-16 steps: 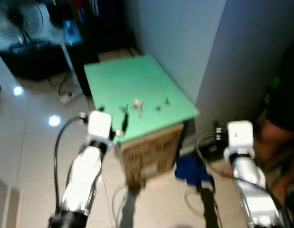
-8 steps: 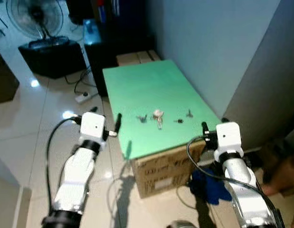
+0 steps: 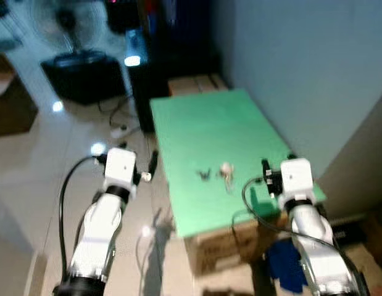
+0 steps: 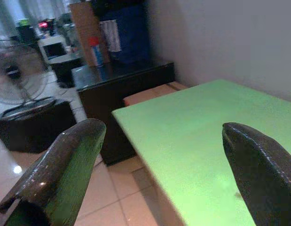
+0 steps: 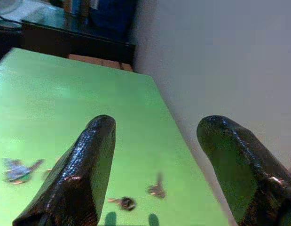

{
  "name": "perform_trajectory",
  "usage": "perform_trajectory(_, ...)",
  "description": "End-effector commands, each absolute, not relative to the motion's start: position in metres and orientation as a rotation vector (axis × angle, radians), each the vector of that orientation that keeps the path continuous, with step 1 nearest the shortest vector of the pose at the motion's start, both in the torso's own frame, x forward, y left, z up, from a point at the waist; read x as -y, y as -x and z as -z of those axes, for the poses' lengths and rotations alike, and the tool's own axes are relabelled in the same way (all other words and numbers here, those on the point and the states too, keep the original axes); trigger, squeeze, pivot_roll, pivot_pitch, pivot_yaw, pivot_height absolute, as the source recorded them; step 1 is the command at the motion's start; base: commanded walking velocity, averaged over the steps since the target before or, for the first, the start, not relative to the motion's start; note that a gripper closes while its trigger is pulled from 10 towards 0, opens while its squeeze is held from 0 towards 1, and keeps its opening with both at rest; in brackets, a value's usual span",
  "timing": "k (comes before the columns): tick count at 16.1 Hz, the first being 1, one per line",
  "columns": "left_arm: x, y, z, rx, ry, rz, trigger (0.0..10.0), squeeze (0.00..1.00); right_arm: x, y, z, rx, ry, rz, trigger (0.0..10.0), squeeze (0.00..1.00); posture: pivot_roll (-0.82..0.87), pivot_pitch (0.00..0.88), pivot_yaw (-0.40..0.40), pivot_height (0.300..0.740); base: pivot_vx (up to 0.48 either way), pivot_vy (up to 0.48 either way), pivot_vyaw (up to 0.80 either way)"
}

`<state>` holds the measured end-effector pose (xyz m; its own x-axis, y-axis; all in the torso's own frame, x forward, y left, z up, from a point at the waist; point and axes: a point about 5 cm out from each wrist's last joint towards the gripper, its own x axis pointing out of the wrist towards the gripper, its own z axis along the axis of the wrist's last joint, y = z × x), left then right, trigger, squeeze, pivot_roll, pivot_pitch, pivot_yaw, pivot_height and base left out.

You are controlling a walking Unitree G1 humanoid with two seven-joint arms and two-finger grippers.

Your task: Hang keys on a hook

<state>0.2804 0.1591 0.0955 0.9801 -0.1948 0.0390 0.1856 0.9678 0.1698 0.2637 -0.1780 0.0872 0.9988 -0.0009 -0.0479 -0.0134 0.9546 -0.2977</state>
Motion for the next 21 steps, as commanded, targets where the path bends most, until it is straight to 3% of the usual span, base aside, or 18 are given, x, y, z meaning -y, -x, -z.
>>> perform_trajectory(1,-0.152,-0.283,-0.100,0.073,-0.163,0.217,10.0,0.00,0.181,-0.263,-0.090,-0.038,0.321,-0.011,10.0,0.00,-0.09,0.025,0.028,0.740,0.431,0.000,0.00)
perform_trajectory(5,-0.156,-0.281,-0.099,0.062,-0.150,0.204,10.0,0.00,0.177,-0.264,-0.089,-0.039,0.341,-0.038,10.0,0.00,-0.09,0.024,0.025,0.740,0.378,0.000,0.45)
perform_trajectory(13,-0.151,-0.288,-0.102,0.055,-0.154,0.233,10.0,0.00,0.175,-0.269,-0.087,-0.064,0.316,-0.031,10.0,0.00,-0.08,0.030,0.025,0.740,0.000,0.000,0.00)
perform_trajectory(16,-0.144,-0.287,-0.099,0.038,-0.179,0.292,10.0,0.00,0.180,-0.267,-0.074,-0.165,0.295,-0.023,10.0,0.00,-0.08,0.036,0.025,0.740,0.000,0.000,0.00)
perform_trajectory(21,-0.144,-0.283,-0.098,0.039,-0.151,0.287,10.0,0.00,0.171,-0.260,-0.069,-0.189,0.310,-0.123,10.0,0.00,-0.08,0.036,0.015,0.740,0.000,-0.061,0.00)
